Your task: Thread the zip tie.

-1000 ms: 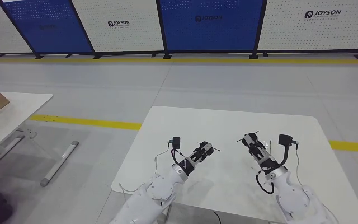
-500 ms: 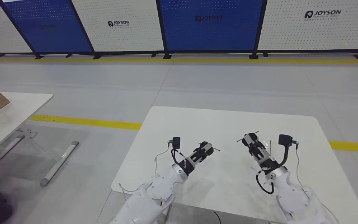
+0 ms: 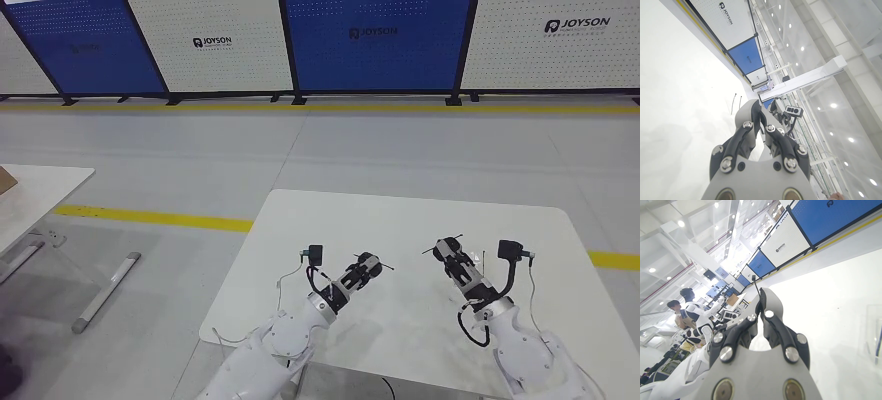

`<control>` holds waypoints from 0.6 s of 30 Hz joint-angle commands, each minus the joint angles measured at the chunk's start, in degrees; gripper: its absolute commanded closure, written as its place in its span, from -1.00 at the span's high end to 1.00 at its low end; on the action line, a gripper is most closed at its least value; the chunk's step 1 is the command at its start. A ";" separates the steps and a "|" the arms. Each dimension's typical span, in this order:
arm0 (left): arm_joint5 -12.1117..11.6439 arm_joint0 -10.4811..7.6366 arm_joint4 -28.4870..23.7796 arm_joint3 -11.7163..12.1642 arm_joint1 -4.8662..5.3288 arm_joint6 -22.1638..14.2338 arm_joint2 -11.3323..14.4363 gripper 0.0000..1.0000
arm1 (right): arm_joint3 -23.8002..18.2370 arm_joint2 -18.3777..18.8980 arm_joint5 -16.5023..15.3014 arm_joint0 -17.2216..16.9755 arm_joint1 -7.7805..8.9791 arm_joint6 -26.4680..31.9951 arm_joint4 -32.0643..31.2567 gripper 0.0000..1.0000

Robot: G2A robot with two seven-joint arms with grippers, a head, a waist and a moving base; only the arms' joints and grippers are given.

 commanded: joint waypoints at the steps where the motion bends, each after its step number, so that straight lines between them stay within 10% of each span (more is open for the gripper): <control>1: -0.46 0.30 -1.95 -0.43 -0.10 0.08 -0.12 -1.00 | 0.00 0.00 0.00 0.00 0.00 0.00 0.00 -1.00; 18: 0.61 0.31 -2.39 -1.70 -0.28 1.17 -0.66 -1.00 | 0.00 0.00 0.00 0.00 0.00 0.00 0.00 -1.00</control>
